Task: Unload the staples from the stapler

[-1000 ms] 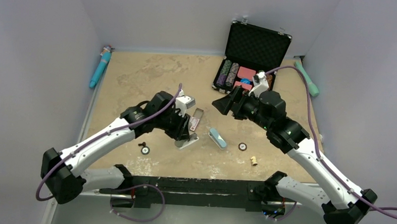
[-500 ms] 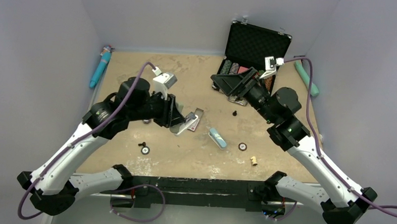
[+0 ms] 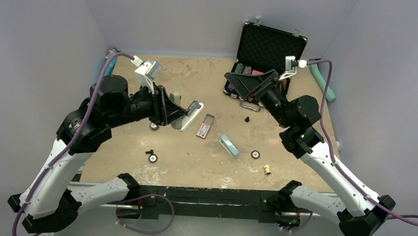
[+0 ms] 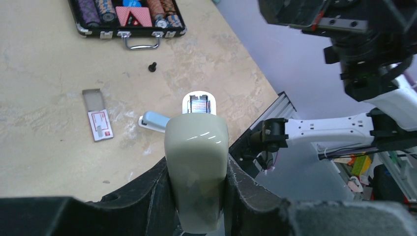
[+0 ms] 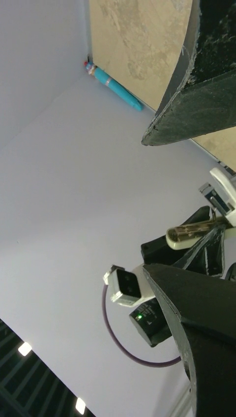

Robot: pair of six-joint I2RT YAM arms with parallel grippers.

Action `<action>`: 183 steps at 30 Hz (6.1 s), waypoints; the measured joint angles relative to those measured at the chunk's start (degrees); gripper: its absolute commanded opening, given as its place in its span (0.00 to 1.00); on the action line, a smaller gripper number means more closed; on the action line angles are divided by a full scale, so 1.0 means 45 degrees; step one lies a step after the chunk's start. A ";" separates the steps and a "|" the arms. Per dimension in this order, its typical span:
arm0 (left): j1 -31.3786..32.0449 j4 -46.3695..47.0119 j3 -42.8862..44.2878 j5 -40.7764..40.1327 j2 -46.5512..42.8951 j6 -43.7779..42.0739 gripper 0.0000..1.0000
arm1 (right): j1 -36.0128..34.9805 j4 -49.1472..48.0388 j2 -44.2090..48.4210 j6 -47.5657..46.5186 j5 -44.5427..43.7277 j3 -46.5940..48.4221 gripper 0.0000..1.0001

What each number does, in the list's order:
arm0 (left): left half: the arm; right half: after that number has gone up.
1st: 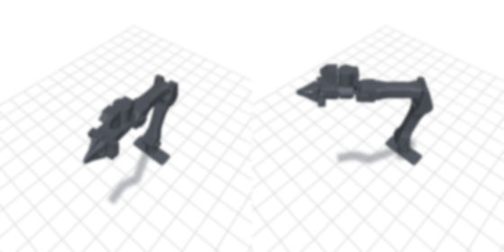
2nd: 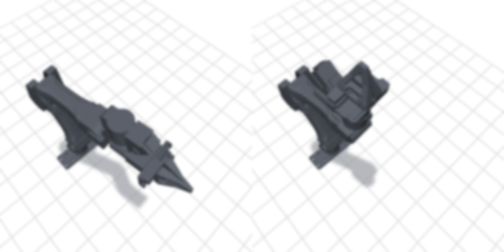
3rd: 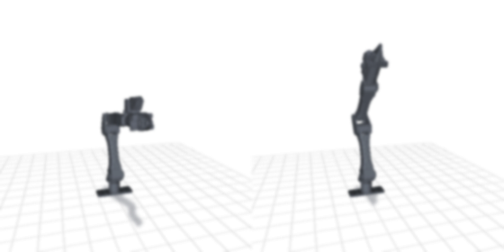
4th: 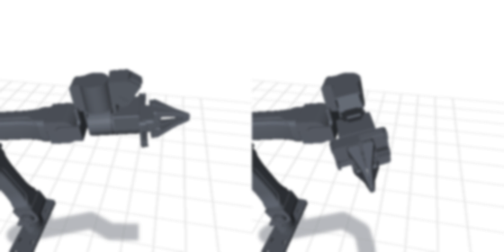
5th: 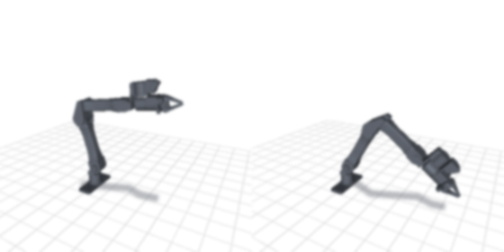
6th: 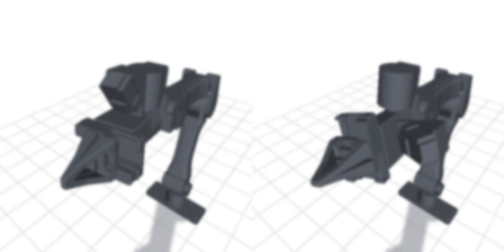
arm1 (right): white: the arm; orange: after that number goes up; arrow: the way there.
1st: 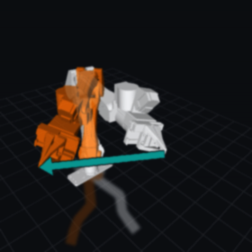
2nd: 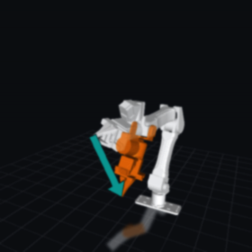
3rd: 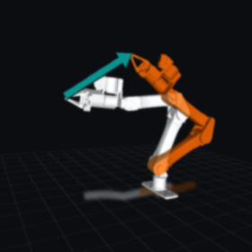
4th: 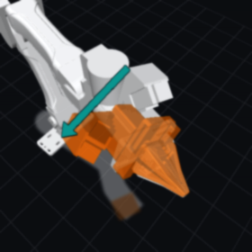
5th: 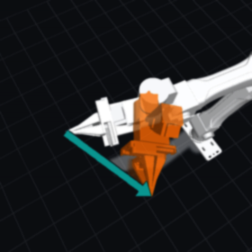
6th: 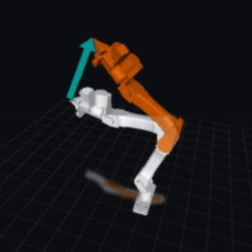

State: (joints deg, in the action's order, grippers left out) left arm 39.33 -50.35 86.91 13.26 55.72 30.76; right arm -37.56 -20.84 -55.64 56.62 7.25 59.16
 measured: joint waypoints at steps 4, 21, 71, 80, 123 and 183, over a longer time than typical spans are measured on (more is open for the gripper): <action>-0.0243 0.0005 0.0680 0.0685 0.0068 0.0053 0.00 | 0.0000 -0.0525 -0.0457 0.0146 0.0714 0.0000 0.94; -0.2239 0.1831 0.1797 0.4872 0.1462 0.2317 0.00 | -0.0005 -0.1943 -0.1846 0.0568 0.3730 0.0505 0.95; -0.2239 0.5183 0.1321 0.5858 0.1880 0.3366 0.01 | -0.0325 -0.3546 -0.3055 0.1661 0.5663 0.1545 0.00; -0.2239 0.4629 0.1112 0.5323 0.1282 0.2997 1.00 | -0.0393 -0.3235 -0.3055 0.1404 0.5625 0.1564 0.00; -0.2239 -0.0588 -0.1622 0.2404 0.3546 -0.1812 0.15 | -0.0364 0.6936 -0.6436 -0.1515 0.5430 0.2045 0.00; -0.2992 0.2793 -0.6727 0.3143 0.6237 -0.0248 0.20 | -0.0423 0.6717 -0.9704 -0.1734 0.5625 0.1603 0.00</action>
State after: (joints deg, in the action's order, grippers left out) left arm 25.87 -37.78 56.64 27.40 83.79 29.65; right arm -39.46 9.39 -99.31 48.82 32.56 66.37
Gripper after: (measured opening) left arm 0.197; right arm 0.367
